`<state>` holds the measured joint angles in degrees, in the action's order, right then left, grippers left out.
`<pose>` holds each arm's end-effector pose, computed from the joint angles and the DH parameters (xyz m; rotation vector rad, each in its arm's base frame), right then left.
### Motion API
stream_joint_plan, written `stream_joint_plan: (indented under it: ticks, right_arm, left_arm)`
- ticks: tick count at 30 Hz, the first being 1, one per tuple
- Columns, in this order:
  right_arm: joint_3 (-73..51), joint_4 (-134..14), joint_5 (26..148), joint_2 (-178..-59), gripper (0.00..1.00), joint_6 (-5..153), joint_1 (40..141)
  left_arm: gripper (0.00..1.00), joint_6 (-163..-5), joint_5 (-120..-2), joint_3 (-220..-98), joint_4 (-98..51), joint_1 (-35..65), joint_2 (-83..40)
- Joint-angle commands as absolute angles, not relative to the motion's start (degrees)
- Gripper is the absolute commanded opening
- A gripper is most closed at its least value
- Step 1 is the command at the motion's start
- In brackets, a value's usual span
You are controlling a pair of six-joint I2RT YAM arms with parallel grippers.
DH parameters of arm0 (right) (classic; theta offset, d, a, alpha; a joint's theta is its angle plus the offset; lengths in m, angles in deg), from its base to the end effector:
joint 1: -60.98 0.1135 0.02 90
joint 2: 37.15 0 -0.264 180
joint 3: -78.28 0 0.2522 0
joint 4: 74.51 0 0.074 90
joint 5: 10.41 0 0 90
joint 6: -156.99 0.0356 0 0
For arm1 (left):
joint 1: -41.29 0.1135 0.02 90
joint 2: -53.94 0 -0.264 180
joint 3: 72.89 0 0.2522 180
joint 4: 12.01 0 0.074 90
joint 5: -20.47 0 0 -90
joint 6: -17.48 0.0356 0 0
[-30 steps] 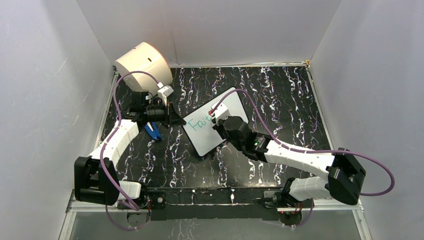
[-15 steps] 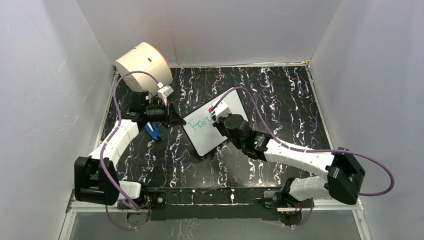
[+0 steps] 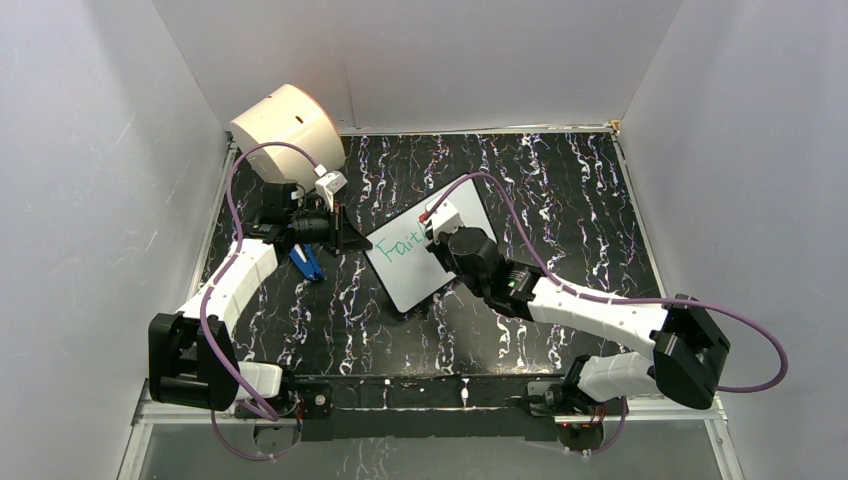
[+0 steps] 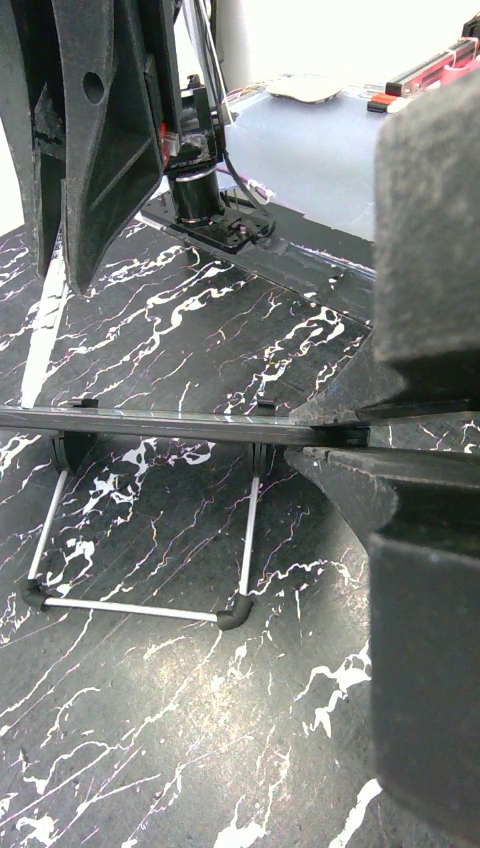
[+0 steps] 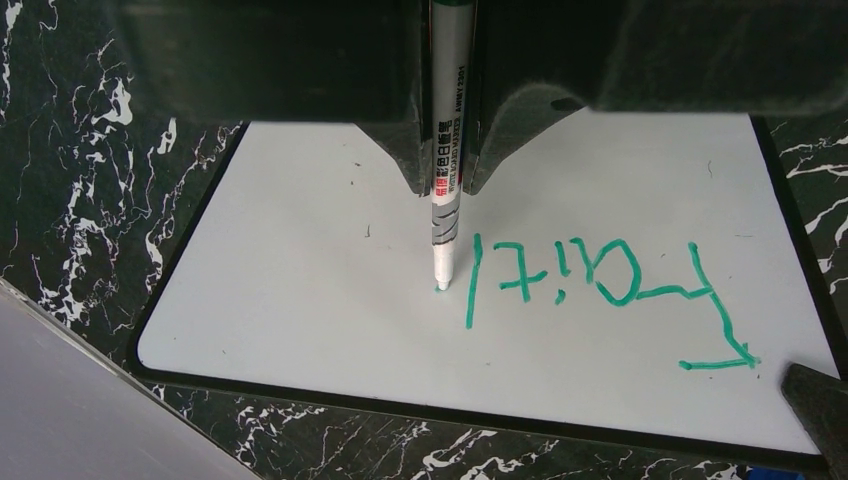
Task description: Write a sentence on the whiteboard
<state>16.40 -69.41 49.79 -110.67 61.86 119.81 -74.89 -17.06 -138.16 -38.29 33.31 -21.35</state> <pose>0.1666 0.2412 0.2856 -0.6485 1.7080 0.1764 0.2718 -0.0666 0.2683 0.6127 2.0277 -1.1026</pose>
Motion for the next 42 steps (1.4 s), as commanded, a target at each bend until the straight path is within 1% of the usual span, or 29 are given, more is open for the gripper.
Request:
stream_joint_plan:
  ticks: [1, 14, 42]
  right_arm:
    - [14.96, -70.31, 51.11, -107.76, 0.0, 62.46, 119.47]
    - [14.18, -68.77, 54.16, -109.43, 0.0, 61.94, 119.49]
    - [14.57, -72.79, 49.47, -110.49, 0.0, 60.79, 118.71]
  left_arm:
    - [0.0, -72.78, -24.36, -138.16, -42.13, 33.69, -22.88]
    - [0.0, -72.78, -24.27, -138.24, -42.16, 33.65, -22.87]
    - [0.0, -72.77, -24.18, -138.15, -42.27, 33.65, -22.7]
